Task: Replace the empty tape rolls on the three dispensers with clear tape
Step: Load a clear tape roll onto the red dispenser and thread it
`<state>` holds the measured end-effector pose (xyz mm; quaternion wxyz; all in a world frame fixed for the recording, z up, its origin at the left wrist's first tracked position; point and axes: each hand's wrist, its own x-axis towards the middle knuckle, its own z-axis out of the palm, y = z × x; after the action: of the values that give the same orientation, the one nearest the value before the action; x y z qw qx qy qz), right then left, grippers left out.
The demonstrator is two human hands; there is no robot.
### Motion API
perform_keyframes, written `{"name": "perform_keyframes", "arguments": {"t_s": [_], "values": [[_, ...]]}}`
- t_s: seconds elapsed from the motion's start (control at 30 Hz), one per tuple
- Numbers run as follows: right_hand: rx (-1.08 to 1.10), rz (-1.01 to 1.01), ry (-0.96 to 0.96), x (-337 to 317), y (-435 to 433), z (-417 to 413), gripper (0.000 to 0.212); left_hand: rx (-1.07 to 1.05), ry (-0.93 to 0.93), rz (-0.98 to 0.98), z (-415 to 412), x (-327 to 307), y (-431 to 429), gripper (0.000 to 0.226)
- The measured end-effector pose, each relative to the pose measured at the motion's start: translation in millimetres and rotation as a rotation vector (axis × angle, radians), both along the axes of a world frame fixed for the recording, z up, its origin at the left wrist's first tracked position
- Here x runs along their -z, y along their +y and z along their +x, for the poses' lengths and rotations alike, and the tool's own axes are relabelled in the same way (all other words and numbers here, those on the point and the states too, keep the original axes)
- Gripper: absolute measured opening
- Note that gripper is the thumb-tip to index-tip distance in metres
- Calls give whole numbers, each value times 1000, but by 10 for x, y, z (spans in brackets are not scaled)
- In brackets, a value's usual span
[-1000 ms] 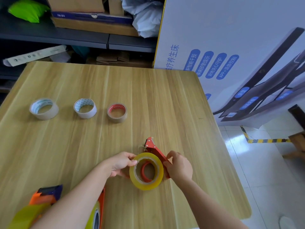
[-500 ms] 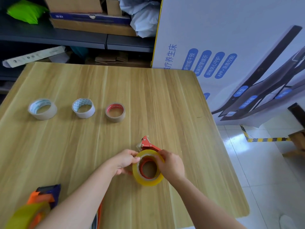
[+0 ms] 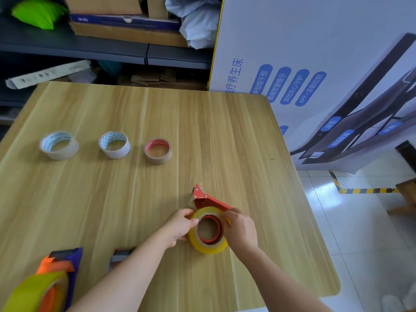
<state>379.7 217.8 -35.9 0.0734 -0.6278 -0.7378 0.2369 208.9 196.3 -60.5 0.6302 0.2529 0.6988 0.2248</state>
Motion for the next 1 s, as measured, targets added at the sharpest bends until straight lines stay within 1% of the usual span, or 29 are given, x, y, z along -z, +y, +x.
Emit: {"name": "perform_keyframes", "arguments": {"t_s": [0.1,0.2,0.23,0.27,0.33,0.37,0.43,0.47,0.5,0.53,0.57,0.63,0.7,0.77,0.8,0.83,0.9,0.97,1.0], "values": [[-109,13,-37,31,-1,-19,24,22,178,30,39,79,-20,39],[-258,139,-60,70,-63,-64,26,23,286,71,71,111,-35,41],[-314,186,-67,83,-92,-75,29,19,289,78,73,126,-38,42],[-366,193,-73,101,-129,-94,33,11,280,76,69,134,-42,44],[-458,76,-127,98,-191,-147,39,-17,249,45,42,155,-49,45],[-505,2,-206,86,-210,-168,42,-34,226,23,20,170,-55,45],[-572,-56,-379,96,-239,-220,49,-58,173,-4,-16,180,-61,41],[-587,-74,-419,90,-248,-256,45,-69,148,-9,-29,175,-61,39],[-581,-79,-418,78,-246,-289,34,-87,117,-13,-39,155,-63,38],[-558,-82,-373,69,-236,-316,23,-114,77,-14,-48,129,-68,35],[-526,-92,-296,49,-214,-332,16,-146,35,-15,-59,102,-71,33],[-463,-146,-116,-25,-150,-364,16,-207,-60,-45,-105,-21,-81,32],[-332,-287,123,-171,-66,-383,21,-271,-235,-105,-176,-175,-80,41],[-181,-446,372,-336,6,-383,14,-337,-411,-98,-234,-351,-66,45],[-124,-518,477,-407,22,-387,9,-373,-449,-67,-258,-430,-54,43],[-80,-573,573,-443,28,-390,12,-403,-458,-33,-271,-504,-44,40],[7,-609,709,-470,36,-428,32,-435,-438,40,-272,-657,-38,33],[114,-596,778,-511,42,-511,55,-426,-392,134,-248,-775,-52,22],[161,-593,796,-548,55,-562,62,-405,-358,179,-232,-829,-66,16]]}}
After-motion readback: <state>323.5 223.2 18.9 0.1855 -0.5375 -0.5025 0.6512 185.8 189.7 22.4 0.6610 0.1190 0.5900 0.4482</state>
